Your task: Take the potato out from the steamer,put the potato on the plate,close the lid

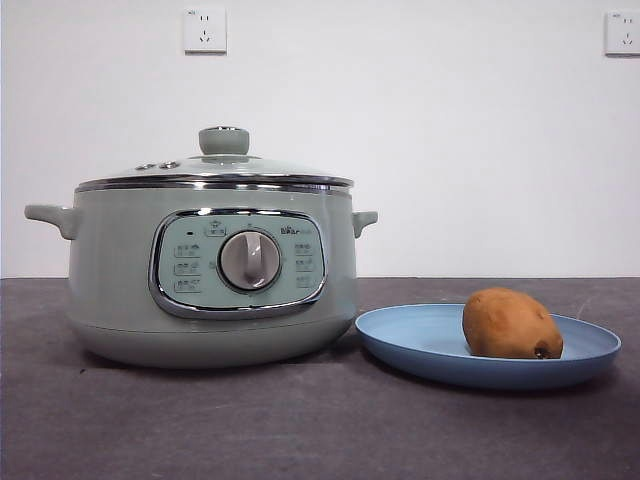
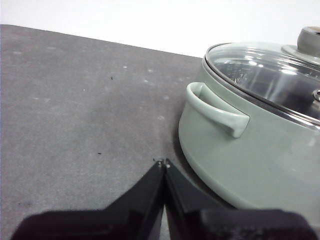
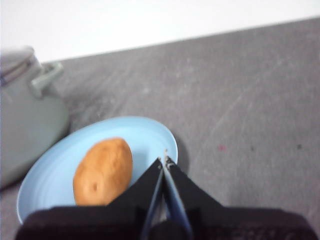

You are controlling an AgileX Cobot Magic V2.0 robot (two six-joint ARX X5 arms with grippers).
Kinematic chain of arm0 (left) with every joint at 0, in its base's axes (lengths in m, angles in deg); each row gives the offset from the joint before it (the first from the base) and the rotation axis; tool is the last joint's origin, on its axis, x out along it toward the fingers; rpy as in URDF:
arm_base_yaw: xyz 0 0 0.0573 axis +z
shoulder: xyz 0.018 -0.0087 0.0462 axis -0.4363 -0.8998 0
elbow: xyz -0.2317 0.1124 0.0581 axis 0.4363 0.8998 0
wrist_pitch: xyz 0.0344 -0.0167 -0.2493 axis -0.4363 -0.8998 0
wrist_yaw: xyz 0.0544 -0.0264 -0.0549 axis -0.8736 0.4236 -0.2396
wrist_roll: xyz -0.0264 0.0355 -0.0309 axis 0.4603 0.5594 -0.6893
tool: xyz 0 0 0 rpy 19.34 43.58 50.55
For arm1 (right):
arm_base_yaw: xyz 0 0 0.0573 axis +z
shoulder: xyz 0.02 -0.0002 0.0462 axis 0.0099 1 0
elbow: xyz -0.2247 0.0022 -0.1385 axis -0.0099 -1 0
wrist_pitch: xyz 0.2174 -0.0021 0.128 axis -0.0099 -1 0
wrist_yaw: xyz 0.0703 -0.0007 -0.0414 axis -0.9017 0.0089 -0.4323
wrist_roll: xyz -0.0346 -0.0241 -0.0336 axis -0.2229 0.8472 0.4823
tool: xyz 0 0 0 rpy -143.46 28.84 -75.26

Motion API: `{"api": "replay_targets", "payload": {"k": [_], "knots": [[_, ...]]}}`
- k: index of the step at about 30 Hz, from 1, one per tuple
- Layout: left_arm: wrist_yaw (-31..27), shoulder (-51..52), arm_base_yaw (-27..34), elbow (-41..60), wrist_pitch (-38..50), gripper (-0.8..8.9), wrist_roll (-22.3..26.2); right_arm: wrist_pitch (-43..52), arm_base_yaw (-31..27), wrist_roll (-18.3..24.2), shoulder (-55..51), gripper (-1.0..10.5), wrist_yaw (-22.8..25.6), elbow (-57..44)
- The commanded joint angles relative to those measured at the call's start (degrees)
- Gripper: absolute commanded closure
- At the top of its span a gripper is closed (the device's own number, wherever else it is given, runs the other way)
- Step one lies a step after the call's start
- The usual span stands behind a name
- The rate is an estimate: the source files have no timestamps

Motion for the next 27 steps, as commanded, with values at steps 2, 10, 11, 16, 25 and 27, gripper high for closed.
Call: {"api": "replay_targets", "payload": {"k": [2,10,11,16,25,27], "knots": [[0.0,0.2,0.1,0.8,0.3,8.17,0.1,-1.6,0.0,-0.5,-1.5,9.5,0.6,-0.6],[0.0,0.2,0.1,0.8,0.3,8.17,0.1,-5.6,0.0,0.1,-7.7,9.5,3.4,-0.6],[0.0,0.2,0.1,0.8,0.3,8.17,0.1,-5.8,0.0,0.1,-7.7,9.5,3.5,-0.6],[0.0,0.2,0.1,0.8,0.3,8.17,0.1,-5.5,0.0,0.1,-7.7,9.5,3.9,-0.6],[0.0,0.2,0.1,0.8,0.3,8.17,0.1,-5.6,0.0,0.1,-7.6,9.5,4.7,-0.6],[0.0,0.2,0.1,0.8,0.3,8.17,0.1,-5.6,0.0,0.1,-7.6,9.5,4.6,-0.6]]}}
